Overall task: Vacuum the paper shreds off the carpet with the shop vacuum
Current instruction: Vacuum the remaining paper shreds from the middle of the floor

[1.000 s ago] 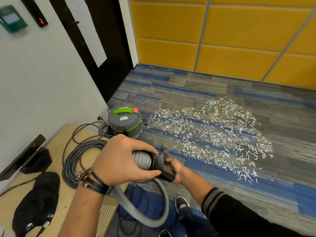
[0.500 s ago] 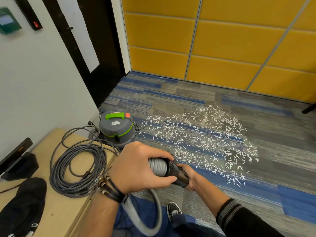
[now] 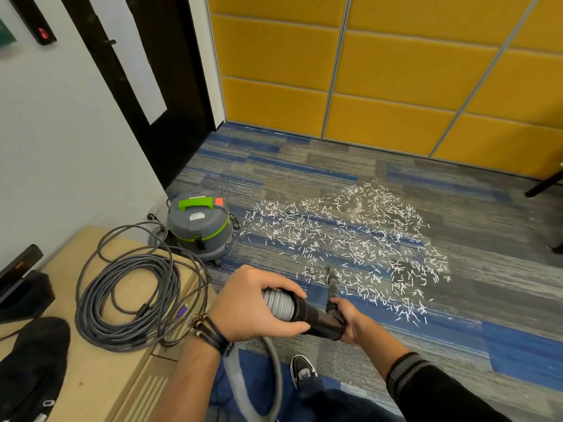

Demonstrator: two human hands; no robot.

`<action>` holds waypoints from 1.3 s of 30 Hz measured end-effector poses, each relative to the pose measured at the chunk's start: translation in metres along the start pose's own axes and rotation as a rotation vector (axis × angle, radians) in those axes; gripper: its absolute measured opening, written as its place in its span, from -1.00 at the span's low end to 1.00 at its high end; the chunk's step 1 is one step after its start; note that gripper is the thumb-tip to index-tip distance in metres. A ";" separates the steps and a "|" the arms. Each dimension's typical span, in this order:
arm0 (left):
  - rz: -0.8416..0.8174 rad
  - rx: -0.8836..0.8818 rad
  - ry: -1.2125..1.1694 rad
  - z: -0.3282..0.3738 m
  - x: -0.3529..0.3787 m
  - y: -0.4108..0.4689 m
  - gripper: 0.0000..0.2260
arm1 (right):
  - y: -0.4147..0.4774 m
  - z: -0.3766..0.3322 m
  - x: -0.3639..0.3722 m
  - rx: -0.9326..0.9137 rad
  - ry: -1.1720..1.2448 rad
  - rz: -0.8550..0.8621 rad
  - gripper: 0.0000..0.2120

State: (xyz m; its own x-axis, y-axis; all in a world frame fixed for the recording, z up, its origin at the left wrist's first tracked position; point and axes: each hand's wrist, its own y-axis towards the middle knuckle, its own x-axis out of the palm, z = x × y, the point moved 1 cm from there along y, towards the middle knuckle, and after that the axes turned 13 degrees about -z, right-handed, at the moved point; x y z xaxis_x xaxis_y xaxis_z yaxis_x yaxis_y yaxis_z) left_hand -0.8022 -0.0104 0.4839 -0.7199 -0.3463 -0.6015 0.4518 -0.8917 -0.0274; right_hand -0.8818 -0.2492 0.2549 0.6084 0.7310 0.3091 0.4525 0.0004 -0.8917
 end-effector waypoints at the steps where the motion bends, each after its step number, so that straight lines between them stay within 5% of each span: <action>1: 0.015 -0.004 0.015 0.000 0.000 -0.001 -0.68 | 0.000 -0.002 0.003 0.011 -0.023 0.005 -0.74; 10: 0.073 -0.014 0.039 0.005 -0.019 -0.015 -0.69 | 0.009 -0.003 0.059 0.066 -0.102 -0.139 -0.67; 23: 0.061 -0.043 -0.071 -0.014 0.003 0.002 -0.71 | -0.007 -0.015 0.001 0.005 -0.083 0.070 -0.71; 32: 0.114 -0.055 -0.009 -0.018 -0.007 -0.012 -0.72 | -0.005 -0.025 0.060 0.043 -0.192 -0.024 -0.72; 39: 0.082 -0.065 -0.079 -0.021 0.003 -0.002 -0.72 | -0.017 -0.019 0.023 0.029 -0.172 0.073 -0.73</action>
State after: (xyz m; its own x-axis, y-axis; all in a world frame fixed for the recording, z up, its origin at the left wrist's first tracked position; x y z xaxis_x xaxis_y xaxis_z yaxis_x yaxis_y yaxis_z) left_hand -0.7939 -0.0033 0.4653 -0.7173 -0.4413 -0.5392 0.5420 -0.8397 -0.0337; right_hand -0.8630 -0.2458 0.2830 0.5170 0.8358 0.1847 0.3908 -0.0385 -0.9197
